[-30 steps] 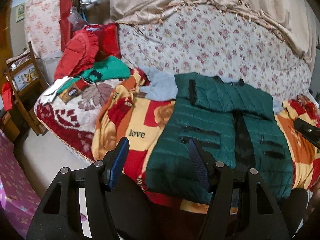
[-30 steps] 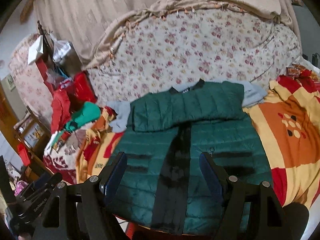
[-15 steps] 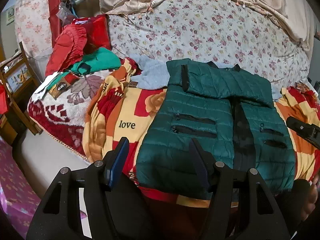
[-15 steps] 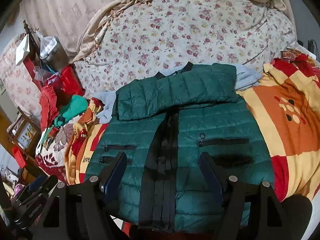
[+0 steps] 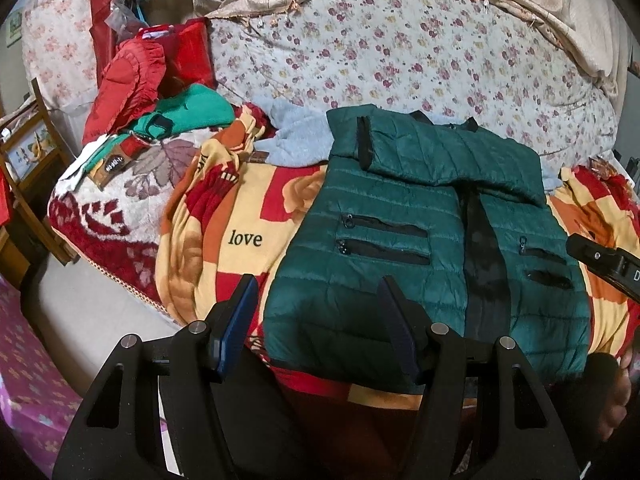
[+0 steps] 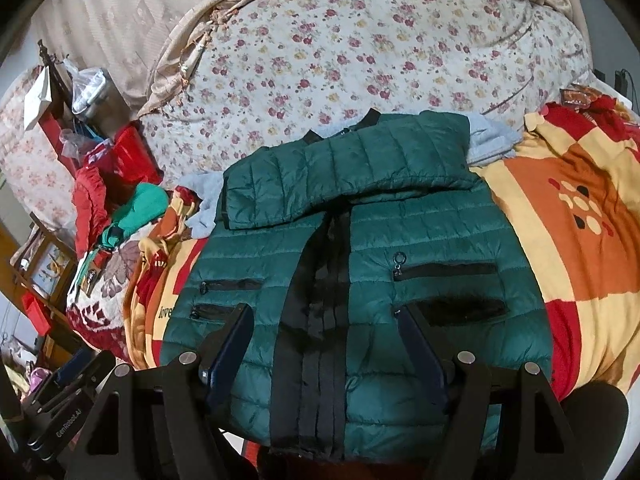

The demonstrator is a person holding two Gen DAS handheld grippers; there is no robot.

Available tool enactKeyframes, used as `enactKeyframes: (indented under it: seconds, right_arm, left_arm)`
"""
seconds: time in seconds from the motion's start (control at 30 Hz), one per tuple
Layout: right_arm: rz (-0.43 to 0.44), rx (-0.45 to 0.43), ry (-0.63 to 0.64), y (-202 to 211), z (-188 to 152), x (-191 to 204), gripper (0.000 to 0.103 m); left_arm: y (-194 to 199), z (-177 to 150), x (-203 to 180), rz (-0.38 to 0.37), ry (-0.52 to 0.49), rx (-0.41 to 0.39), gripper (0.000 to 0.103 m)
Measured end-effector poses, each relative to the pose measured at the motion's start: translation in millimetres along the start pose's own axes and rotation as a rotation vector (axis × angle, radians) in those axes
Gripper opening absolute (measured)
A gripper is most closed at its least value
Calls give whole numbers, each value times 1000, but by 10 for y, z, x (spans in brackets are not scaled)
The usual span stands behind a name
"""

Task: Fold large clothes
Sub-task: 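Release the fold and raise both grippers above the folded jacket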

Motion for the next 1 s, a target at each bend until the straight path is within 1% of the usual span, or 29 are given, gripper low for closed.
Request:
enactKeyframes:
  seconds: [0.53,1.0]
  right_arm:
    - [-13,35,-31,-112,-60,-115,73]
    - [-15,52,-38,-162,-99,-122,73]
  left_arm:
    - [-121,-82,-67,1,-17,40,62]
    - [-159,-101,-62,1,-12,52,62]
Point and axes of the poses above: each gripper's, at about its wrist camera, not at the fingertips, and y roughly against the way its jaws point, x to its left, z to its top, the point moved 4 cm from there along -y, roughly the way its jaws point, and after that the axes turned 4 degrees about -x, right-handed, at the moved point
